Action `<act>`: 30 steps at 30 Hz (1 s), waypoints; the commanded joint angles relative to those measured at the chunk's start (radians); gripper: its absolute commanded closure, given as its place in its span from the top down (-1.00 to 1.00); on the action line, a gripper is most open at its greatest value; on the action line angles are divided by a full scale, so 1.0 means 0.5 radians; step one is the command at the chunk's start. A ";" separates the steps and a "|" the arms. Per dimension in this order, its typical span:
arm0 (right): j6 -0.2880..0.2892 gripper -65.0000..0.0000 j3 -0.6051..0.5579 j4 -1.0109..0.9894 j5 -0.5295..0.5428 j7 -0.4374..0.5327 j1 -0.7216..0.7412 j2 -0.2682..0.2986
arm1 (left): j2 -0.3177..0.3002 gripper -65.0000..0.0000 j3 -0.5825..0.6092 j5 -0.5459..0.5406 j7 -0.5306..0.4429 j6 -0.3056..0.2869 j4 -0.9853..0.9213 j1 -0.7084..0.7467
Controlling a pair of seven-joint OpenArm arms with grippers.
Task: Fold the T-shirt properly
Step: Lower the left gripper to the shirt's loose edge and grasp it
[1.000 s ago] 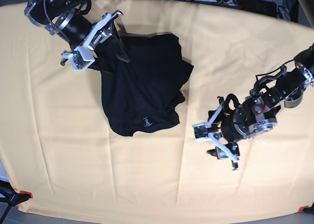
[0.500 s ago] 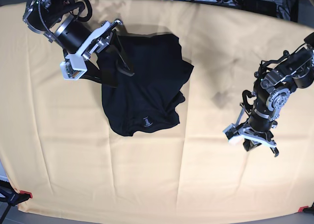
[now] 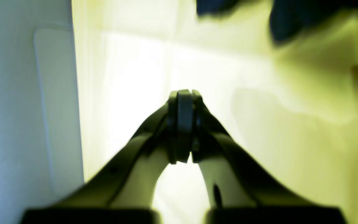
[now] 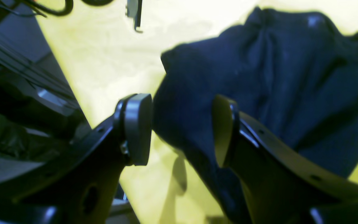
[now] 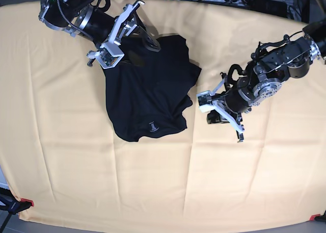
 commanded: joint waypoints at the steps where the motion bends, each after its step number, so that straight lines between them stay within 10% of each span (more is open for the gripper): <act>1: 0.010 0.01 0.002 0.030 0.021 0.047 0.004 0.001 | 0.025 -0.55 -0.029 0.026 -0.021 0.029 -0.005 -0.048; 5: 0.010 0.01 0.005 0.030 -0.037 0.048 -0.018 0.001 | 0.209 0.27 -0.029 0.024 -0.023 0.030 -0.122 -0.051; 15: 0.010 0.01 0.004 0.030 -0.037 0.047 -0.051 0.001 | 0.485 0.28 -0.029 0.027 -0.147 0.053 -0.596 -0.057; 18: 0.010 0.01 0.004 0.030 -0.036 0.047 -0.051 0.001 | 0.539 0.02 -0.029 0.027 -0.156 0.080 -0.623 -0.057; 22: 0.010 0.01 0.004 0.030 -0.037 0.047 -0.051 0.002 | 0.565 -0.95 -0.029 0.071 -0.137 0.080 -0.623 -0.057; 30: 0.010 0.01 0.004 0.030 -0.037 0.046 -0.051 0.002 | 0.543 -1.00 -0.029 0.311 -0.119 0.294 -0.623 -0.093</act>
